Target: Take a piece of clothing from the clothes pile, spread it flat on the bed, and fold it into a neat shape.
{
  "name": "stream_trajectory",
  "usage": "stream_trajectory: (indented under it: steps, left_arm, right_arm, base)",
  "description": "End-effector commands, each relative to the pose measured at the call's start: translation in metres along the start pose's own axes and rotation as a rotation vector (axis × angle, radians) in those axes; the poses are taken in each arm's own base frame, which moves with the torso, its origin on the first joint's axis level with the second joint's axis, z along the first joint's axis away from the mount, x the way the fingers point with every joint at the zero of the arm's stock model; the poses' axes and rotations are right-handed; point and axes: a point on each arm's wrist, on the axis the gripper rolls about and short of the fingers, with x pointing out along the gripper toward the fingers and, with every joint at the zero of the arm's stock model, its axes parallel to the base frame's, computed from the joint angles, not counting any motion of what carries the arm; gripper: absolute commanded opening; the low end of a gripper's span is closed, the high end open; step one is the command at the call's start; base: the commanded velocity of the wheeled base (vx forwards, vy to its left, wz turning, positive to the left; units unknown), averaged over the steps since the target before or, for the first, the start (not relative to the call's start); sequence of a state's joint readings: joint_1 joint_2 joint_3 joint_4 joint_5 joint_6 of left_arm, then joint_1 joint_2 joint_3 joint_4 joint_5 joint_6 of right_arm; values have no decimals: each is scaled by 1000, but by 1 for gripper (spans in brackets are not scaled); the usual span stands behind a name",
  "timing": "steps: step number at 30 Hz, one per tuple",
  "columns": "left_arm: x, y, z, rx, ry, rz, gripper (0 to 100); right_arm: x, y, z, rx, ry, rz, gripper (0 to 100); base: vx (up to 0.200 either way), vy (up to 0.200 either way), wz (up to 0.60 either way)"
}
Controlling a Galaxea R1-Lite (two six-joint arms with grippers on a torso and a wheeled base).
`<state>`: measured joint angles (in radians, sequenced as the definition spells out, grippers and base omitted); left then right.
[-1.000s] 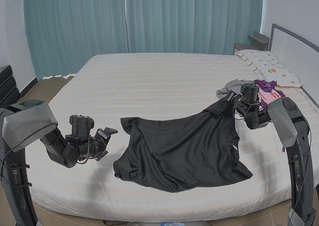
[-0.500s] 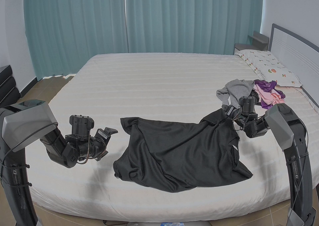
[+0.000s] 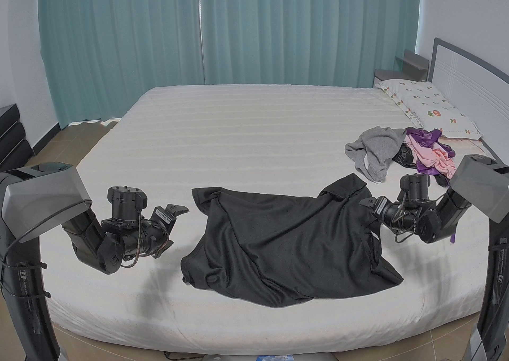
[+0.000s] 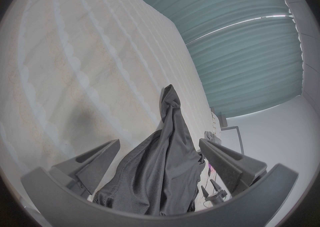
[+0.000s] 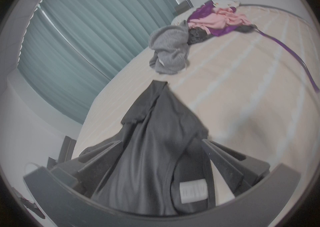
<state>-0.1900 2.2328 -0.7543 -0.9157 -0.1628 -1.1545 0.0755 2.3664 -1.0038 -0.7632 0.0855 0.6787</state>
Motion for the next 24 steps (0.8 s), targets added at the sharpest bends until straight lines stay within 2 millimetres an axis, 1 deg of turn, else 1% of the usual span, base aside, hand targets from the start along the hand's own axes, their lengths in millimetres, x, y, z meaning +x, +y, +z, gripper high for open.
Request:
stream_trajectory:
  steps: [1, 5, 7, 8, 12, 14, 17, 18, 20, 24]
  left_arm:
    - [-5, 7, -3, 8, 5, -6, 100]
    - [-9, 12, -7, 5, 15, 15, 100]
    - [-11, 14, -8, 2, 17, 26, 100]
    - [-13, 15, -10, 2, 16, 33, 100]
    - [-26, 19, -23, 8, 49, 61, 100]
    - [-36, 24, -32, 19, 70, 71, 100]
    - [-39, 25, -34, 25, 58, 36, 100]
    - [-39, 25, -35, 27, 54, 24, 100]
    - [-40, 25, -35, 30, 52, 15, 100]
    - [-38, 22, -34, 32, 53, 1, 100]
  right_arm:
    - [-84, 0, -28, 112, 53, 75, 100]
    - [-95, 1, -27, 93, 0, 106, 100]
    - [-109, 9, -18, 75, -34, 135, 100]
    - [-114, 11, -17, 74, -36, 136, 100]
    - [-134, 6, -18, 84, -22, 108, 100]
    - [-145, 1, -24, 89, -13, 96, 100]
    - [-148, -6, -37, 96, 35, 68, 100]
    - [-146, -10, -44, 92, 62, 50, 100]
    - [-141, -14, -49, 88, 80, 30, 100]
    - [-139, -16, -51, 80, 58, 56, 100]
  base:
    - [0, 0, 0]
    - [0, 0, 0]
    - [-200, 0, 0]
    - [-200, 0, 0]
    - [-200, 0, 0]
    - [-200, 0, 0]
    - [-200, 0, 0]
    - [-200, 0, 0]
    - [-200, 0, 0]
    - [0, 0, 0]
